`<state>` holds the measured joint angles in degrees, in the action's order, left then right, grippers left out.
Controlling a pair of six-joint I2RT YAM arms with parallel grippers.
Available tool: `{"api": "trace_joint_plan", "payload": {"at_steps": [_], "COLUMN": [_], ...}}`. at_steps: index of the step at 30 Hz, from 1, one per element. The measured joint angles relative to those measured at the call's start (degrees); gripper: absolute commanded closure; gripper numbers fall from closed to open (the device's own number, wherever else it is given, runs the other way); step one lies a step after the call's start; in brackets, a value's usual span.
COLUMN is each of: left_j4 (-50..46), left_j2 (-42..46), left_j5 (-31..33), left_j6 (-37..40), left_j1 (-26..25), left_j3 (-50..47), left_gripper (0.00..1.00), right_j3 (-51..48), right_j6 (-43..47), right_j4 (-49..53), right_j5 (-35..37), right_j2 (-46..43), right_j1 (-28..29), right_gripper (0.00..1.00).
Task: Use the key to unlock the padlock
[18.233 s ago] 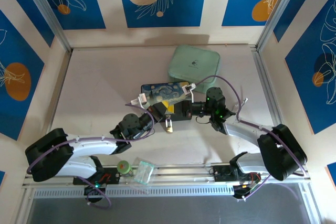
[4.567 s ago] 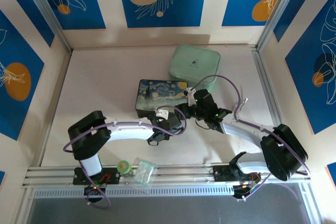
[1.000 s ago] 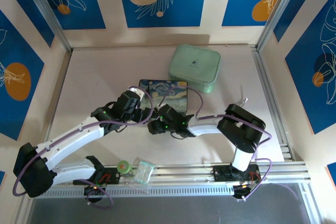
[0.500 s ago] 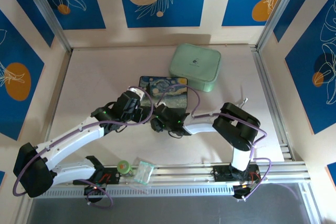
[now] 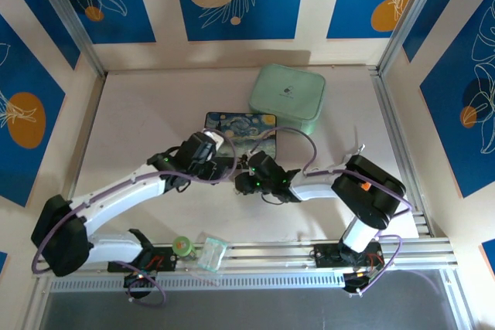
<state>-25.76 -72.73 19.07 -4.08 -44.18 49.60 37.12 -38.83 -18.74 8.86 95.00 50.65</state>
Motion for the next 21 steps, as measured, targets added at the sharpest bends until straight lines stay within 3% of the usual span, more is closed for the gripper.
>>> {"api": "trace_joint_plan", "payload": {"at_steps": [10, 15, 21], "left_j4": [-0.3, 0.3, -0.2], "left_j2": [-17.6, -21.0, -22.4], "left_j5": [9.9, 10.2, 9.1], "left_j6": [16.2, 20.3, 21.7], "left_j1": [-5.5, -5.8, -7.4], "left_j3": [11.7, 12.2, 12.2], "left_gripper": [0.03, 0.25, 0.29], "right_j3": [-5.8, -8.1, -12.0], "right_j6": [-2.2, -3.7, -5.1], "right_j4": [-6.6, -7.4, -11.6], "right_j5": [-4.9, -5.9, -7.4], "right_j2": [-3.2, -5.2, -7.0], "right_j1": [-2.9, -3.4, -5.0], "right_gripper": [0.95, 0.95, 0.95]}}
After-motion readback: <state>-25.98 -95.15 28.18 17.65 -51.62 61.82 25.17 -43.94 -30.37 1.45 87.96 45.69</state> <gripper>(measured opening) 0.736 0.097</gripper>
